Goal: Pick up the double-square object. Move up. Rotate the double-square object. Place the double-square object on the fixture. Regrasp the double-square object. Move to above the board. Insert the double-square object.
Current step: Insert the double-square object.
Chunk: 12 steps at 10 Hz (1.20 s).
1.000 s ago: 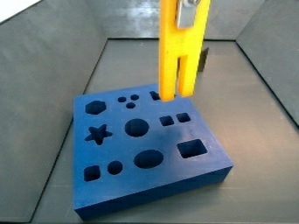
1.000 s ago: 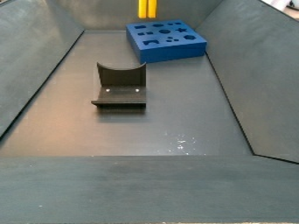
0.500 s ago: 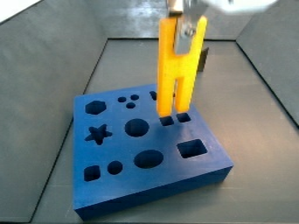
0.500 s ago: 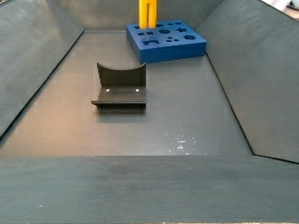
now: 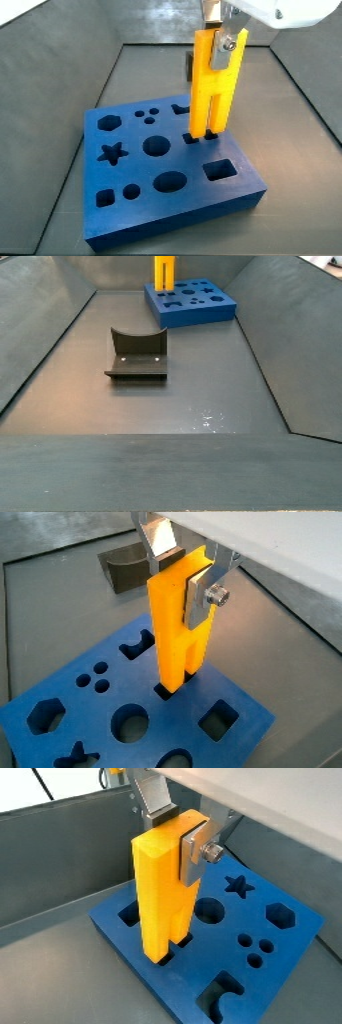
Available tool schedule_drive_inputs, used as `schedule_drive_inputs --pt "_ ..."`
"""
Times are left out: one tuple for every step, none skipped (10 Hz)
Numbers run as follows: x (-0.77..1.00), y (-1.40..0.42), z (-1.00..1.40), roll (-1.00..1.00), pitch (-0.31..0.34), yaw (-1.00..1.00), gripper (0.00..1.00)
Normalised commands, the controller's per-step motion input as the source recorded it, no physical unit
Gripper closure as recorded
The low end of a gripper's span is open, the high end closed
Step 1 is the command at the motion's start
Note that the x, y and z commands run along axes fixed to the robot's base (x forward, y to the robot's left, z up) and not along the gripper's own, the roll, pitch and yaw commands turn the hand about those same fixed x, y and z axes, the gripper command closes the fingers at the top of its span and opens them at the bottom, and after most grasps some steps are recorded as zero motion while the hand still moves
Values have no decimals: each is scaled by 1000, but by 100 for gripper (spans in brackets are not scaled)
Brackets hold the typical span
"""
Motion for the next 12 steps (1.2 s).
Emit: schedule_drive_inputs --pt "-80 0 -163 9 0 0 100" --pt "0 0 -20 0 0 0 100" --pt "6 0 -134 0 0 0 100" --pt "34 0 -146 0 0 0 100" --pt "51 0 -151 0 0 0 100" --pt "49 -3 -146 0 0 -3 100" --pt "57 -14 -146 0 0 -20 100" --pt "46 -29 -166 0 0 -57 100" --pt "0 -66 -203 6 0 -109 100" --pt "3 -80 -274 26 0 -100 100" --pt "14 -69 -389 39 0 -89 100" --pt "49 -51 -463 49 0 -77 100"
